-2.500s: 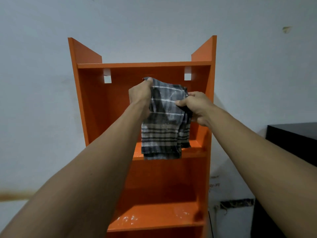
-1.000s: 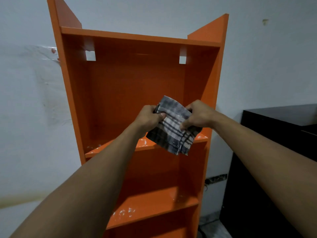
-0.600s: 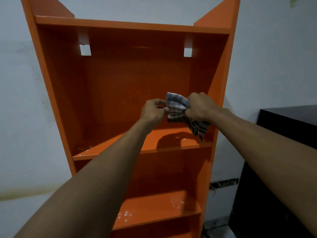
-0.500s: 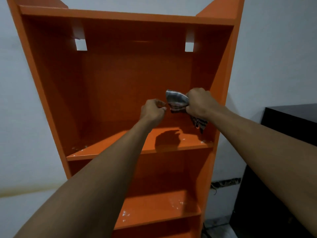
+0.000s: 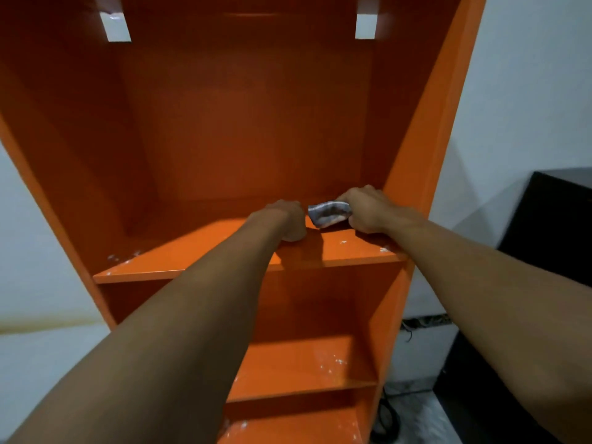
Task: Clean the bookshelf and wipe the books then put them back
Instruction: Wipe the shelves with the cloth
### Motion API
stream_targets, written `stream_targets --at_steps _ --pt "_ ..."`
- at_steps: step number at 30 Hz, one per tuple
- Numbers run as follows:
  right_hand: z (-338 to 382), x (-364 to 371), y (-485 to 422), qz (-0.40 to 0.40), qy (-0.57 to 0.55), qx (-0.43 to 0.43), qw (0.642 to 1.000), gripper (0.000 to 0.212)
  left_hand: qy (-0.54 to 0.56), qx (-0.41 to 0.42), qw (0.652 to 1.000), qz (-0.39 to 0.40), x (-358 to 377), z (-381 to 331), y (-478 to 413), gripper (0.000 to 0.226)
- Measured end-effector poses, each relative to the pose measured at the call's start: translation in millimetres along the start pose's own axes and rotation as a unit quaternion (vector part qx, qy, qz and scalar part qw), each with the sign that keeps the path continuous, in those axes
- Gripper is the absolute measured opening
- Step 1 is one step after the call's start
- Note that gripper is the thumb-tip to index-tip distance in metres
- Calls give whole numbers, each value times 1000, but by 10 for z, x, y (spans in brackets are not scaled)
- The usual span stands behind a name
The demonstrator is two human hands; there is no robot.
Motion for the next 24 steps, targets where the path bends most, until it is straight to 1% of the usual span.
stream_targets --at_steps 2,4,5,7,9,12,14,17,20,22,24 --pt "28 -28 205 -3 -31 -10 999 30 4 0 1000 -4 -5 17 30 43" --pt "91 -68 469 -5 -47 -26 999 40 12 -3 1000 -13 -4 19 79 40" --pt "131 -107 607 -12 -45 -35 998 45 16 -3 1000 -15 2 13 113 38" --pt "181 -169 863 -26 -27 -49 998 49 24 1 1000 -9 42 6 170 34" --pt "177 -186 1089 -20 -3 -57 998 46 35 8 999 -5 79 3 201 31" --pt "32 -170 1352 10 1 -39 999 32 55 15 998 0 110 14 221 29" --pt "0 -312 1458 -18 -22 -17 999 33 61 14 998 -4 111 18 210 29" --pt "132 -682 1368 -103 -62 -17 993 41 55 13 998 -19 62 14 215 32" --pt "295 -876 978 -160 -55 -32 985 32 37 4 999 -36 46 43 182 39" --pt "350 -790 654 -162 -50 -38 985 27 29 -1 998 -46 54 74 145 41" --pt "323 -529 365 -133 -18 -32 990 25 35 -2 998 -52 75 94 100 42"
Point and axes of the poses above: each hand's wrist, its own y-axis away from the middle knuckle, its own x-axis out of the palm, z = x × y, the point moved 10 cm from there along -y, towards the middle knuckle, and after that the axes turned 2 degrees about x, right-handed, at the moved point
